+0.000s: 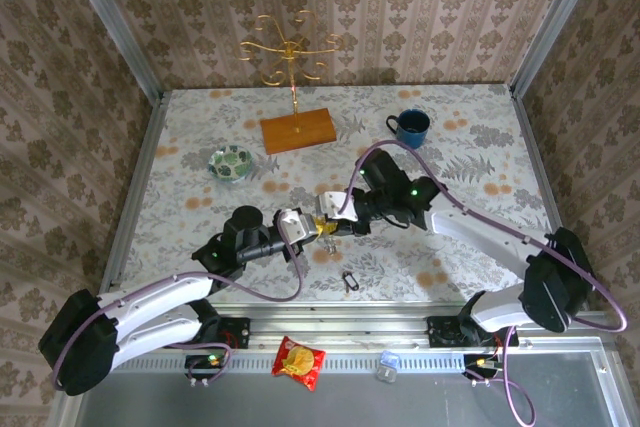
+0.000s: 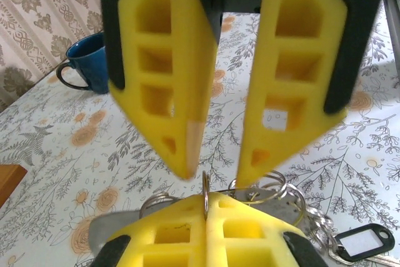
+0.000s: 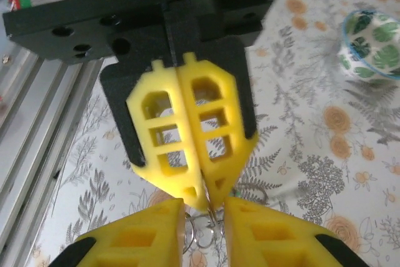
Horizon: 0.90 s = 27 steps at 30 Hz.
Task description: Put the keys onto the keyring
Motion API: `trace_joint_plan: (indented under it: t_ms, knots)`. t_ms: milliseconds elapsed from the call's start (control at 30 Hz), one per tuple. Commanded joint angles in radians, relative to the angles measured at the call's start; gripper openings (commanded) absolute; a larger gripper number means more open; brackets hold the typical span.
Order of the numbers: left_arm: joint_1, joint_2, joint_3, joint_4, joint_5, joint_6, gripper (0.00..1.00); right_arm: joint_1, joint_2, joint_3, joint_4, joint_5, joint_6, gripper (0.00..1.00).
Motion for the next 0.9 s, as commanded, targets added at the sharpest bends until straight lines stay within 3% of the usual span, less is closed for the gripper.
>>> trace_joint_plan:
  t_ms: [0,167,367,500,633,867]
  knots:
    - [0.005,-0.013,0.032,0.026,-0.007,0.022,0.0,-0.074,-0.097,-0.106,0.213,-0.032,0.182,0.27]
    - [0.003,-0.032,0.024,0.037,-0.025,0.008,0.0,-0.078,-0.196,-0.25,0.338,0.1,0.438,0.28]
    - [0.002,-0.051,0.015,0.029,-0.063,-0.021,0.0,0.053,-0.284,-0.293,0.114,0.389,0.812,0.31]
    - [0.002,-0.054,0.019,0.008,-0.087,-0.036,0.0,0.13,-0.301,-0.293,-0.074,0.556,1.164,0.31]
    - [0.002,-0.053,0.025,-0.013,-0.112,-0.04,0.0,0.148,-0.242,-0.283,-0.236,0.501,1.39,0.33]
    - [0.001,-0.058,0.023,-0.02,-0.139,-0.052,0.0,0.267,-0.079,-0.255,-0.259,0.464,1.427,0.41]
